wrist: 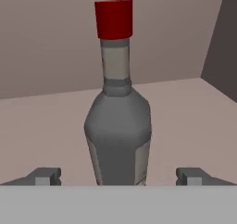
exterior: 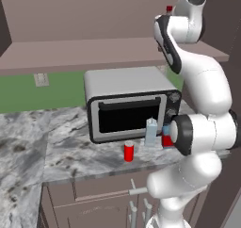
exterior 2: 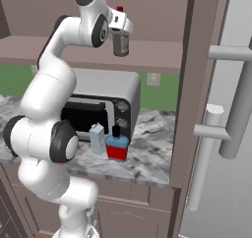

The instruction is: Sort all alcoholic drinks to one cabinet, and non-alcoholic drinks to the other.

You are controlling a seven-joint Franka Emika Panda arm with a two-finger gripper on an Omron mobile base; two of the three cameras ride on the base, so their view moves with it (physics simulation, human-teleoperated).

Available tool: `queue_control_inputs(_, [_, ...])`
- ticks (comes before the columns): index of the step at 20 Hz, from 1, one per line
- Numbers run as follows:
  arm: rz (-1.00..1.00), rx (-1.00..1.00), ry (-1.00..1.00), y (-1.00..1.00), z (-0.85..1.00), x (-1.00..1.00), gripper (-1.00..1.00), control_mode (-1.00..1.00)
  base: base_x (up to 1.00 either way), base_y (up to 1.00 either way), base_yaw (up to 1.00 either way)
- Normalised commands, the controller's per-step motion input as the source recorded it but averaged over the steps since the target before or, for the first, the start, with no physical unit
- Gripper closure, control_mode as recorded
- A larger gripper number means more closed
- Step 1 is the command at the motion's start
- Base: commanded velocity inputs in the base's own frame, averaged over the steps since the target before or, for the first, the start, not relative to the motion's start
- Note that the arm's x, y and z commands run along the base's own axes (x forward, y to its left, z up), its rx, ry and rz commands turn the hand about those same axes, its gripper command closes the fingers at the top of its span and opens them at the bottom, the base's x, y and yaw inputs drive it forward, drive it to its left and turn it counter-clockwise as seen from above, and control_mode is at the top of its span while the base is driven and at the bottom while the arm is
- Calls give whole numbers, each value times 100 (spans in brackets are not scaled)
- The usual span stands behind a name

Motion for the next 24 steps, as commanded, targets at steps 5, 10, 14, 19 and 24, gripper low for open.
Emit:
queue_control_inputs(5, [-3,1,0,0,-21,-88,-100,-100,0,0,0])
queue_control_inputs(10, [-4,0,0,0,-45,-100,-100,-100,0,0,0])
queue_control_inputs(14, [-4,0,1,0,-82,-100,-100,-100,0,0,0])
queue_control_inputs(19, [-3,0,8,0,-91,-100,-100,-100,0,0,0])
queue_control_inputs(24, [-2,0,18,0,-91,-82,-100,-100,0,0,0])
